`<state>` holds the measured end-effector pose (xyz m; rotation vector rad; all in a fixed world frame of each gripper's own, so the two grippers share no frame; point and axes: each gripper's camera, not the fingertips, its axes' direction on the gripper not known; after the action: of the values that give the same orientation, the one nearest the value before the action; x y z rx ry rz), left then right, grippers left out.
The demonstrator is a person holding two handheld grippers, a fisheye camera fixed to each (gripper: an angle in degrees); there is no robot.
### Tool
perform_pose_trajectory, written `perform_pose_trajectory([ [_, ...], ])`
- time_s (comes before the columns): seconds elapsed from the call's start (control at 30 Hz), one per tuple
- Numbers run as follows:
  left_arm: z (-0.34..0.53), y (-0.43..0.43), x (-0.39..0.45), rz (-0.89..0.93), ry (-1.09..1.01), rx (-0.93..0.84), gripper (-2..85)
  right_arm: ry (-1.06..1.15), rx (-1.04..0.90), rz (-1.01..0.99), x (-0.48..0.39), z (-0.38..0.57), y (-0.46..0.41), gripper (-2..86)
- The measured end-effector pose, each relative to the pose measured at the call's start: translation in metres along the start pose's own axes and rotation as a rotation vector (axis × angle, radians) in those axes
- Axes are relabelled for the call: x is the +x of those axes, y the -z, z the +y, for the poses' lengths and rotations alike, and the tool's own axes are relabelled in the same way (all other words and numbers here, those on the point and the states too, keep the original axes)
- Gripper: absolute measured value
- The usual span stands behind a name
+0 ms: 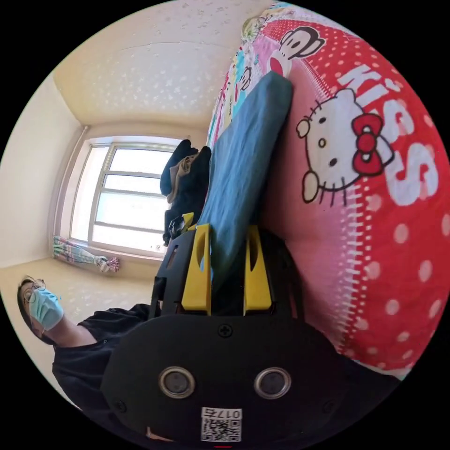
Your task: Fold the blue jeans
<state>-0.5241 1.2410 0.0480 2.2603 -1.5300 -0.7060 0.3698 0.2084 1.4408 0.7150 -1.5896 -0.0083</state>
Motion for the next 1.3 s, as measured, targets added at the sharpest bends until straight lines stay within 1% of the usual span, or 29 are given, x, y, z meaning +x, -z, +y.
perform_pose_trajectory([
  [0.07,0.021,-0.009,0.009,-0.086,0.042,0.030,13.6,0.018,0.061,0.082,-0.010,0.005,-0.007,8.8],
  [0.13,0.042,-0.010,0.010,-0.075,0.068,0.058,10.0,0.009,0.046,0.076,-0.013,0.008,-0.002,7.6],
  [0.17,0.056,-0.014,0.006,0.022,0.075,0.020,8.7,-0.009,-0.009,0.032,-0.011,0.010,0.001,7.0],
  [0.2,0.063,-0.015,0.004,0.074,0.078,-0.001,8.6,-0.015,-0.043,0.001,-0.010,0.012,0.002,6.7],
  [0.27,0.097,-0.016,0.005,0.200,0.055,-0.114,8.3,-0.001,-0.185,-0.173,-0.011,0.027,0.009,6.9],
  [0.3,0.106,-0.015,0.008,0.221,0.040,-0.145,8.3,0.012,-0.215,-0.223,-0.013,0.033,0.012,7.1],
  [0.37,0.140,-0.006,0.024,0.372,-0.009,-0.235,8.3,0.073,-0.281,-0.402,-0.026,0.058,0.027,7.3],
  [0.4,0.147,-0.004,0.029,0.426,-0.018,-0.252,8.3,0.090,-0.284,-0.447,-0.029,0.064,0.032,7.1],
  [0.47,0.161,0.001,0.056,0.611,-0.057,-0.304,8.5,0.144,-0.252,-0.593,-0.043,0.081,0.056,6.2],
  [0.53,0.157,0.000,0.084,0.639,-0.106,-0.331,8.5,0.193,-0.205,-0.641,-0.053,0.085,0.076,5.6],
  [0.6,0.142,-0.007,0.114,0.589,-0.172,-0.355,8.5,0.233,-0.151,-0.626,-0.061,0.080,0.100,5.3],
  [0.67,0.112,-0.025,0.153,0.510,-0.239,-0.399,8.5,0.308,-0.093,-0.532,-0.071,0.066,0.139,5.1],
  [0.7,0.104,-0.031,0.165,0.500,-0.266,-0.412,8.6,0.323,-0.079,-0.514,-0.074,0.063,0.151,5.1],
  [0.77,0.076,-0.060,0.226,0.521,-0.397,-0.467,8.7,0.424,-0.017,-0.477,-0.093,0.051,0.203,5.1],
  [0.8,0.071,-0.066,0.243,0.534,-0.425,-0.478,8.7,0.449,-0.005,-0.468,-0.100,0.048,0.218,5.0],
  [0.83,0.062,-0.079,0.280,0.538,-0.506,-0.486,8.8,0.508,0.022,-0.429,-0.116,0.046,0.248,5.0],
  [0.87,0.055,-0.089,0.319,0.503,-0.603,-0.471,8.8,0.573,0.049,-0.356,-0.135,0.046,0.279,5.1],
  [0.9,0.052,-0.095,0.338,0.479,-0.651,-0.454,8.8,0.602,0.063,-0.310,-0.144,0.047,0.294,5.1],
  [0.97,0.046,-0.122,0.398,0.404,-0.794,-0.362,9.0,0.658,0.168,-0.084,-0.173,0.055,0.350,5.5],
  [1.0,0.044,-0.133,0.408,0.388,-0.815,-0.342,9.1,0.662,0.195,-0.013,-0.178,0.057,0.362,5.6],
  [1.03,0.040,-0.160,0.421,0.347,-0.820,-0.330,9.2,0.641,0.242,0.148,-0.182,0.060,0.384,5.8],
  [1.07,0.036,-0.196,0.423,0.294,-0.774,-0.367,9.4,0.550,0.305,0.306,-0.174,0.061,0.405,5.9],
  [1.1,0.035,-0.213,0.421,0.268,-0.754,-0.389,9.6,0.469,0.353,0.373,-0.165,0.063,0.415,6.0],
  [1.17,0.042,-0.285,0.385,0.145,-0.682,-0.507,8.9,0.119,0.556,0.605,-0.114,0.087,0.445,6.1],
  [1.2,0.046,-0.301,0.369,0.112,-0.649,-0.545,8.5,0.047,0.588,0.628,-0.098,0.097,0.447,6.0],
  [1.23,0.058,-0.327,0.333,0.073,-0.567,-0.621,7.8,-0.065,0.624,0.629,-0.065,0.119,0.443,5.2],
  [1.27,0.072,-0.341,0.292,0.079,-0.482,-0.672,6.6,-0.121,0.619,0.597,-0.033,0.141,0.430,3.7],
  [1.3,0.080,-0.344,0.272,0.092,-0.442,-0.686,6.0,-0.138,0.609,0.576,-0.016,0.152,0.420,3.2],
])
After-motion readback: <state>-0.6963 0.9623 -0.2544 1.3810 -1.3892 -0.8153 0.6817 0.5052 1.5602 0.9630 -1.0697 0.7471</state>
